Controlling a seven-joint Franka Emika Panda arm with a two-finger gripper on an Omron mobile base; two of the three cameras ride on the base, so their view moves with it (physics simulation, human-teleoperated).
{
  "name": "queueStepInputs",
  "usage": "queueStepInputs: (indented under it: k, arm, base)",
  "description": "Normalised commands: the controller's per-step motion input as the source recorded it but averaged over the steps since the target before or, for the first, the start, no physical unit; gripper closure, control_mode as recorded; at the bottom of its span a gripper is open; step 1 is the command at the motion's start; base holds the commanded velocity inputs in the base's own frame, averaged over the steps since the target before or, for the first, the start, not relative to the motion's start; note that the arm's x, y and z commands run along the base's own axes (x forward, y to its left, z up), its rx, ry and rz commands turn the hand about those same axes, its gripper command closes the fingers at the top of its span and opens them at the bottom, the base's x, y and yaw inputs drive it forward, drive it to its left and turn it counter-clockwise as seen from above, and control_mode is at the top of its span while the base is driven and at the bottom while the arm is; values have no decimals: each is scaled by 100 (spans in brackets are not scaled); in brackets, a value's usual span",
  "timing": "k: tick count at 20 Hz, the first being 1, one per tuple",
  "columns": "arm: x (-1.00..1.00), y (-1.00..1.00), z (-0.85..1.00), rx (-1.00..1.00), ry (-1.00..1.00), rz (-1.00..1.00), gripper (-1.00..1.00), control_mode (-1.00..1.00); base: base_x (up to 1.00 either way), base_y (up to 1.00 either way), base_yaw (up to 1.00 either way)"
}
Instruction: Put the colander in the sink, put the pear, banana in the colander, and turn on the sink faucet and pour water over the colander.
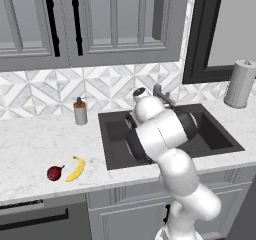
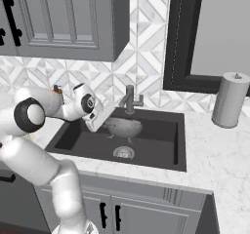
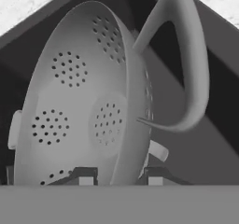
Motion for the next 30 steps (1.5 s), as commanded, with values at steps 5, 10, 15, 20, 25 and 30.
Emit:
queueStepInputs:
  k: [5,10,15,20,25,30]
  arm:
    - [14,57,-76,1,-1,-63,100,-100]
    - [24,63,-68,0,-17,-55,100,-100]
    - [50,92,-46,-6,-33,-53,100,-100]
    - [50,98,-51,-3,-20,-53,100,-100]
    - [43,100,-47,0,-2,-55,100,-100]
    - [14,100,-54,0,0,-55,100,-100]
  base:
    - [0,0,0]
    - [0,0,0]
    - [0,0,0]
    - [0,0,0]
    - [0,0,0]
    - [0,0,0]
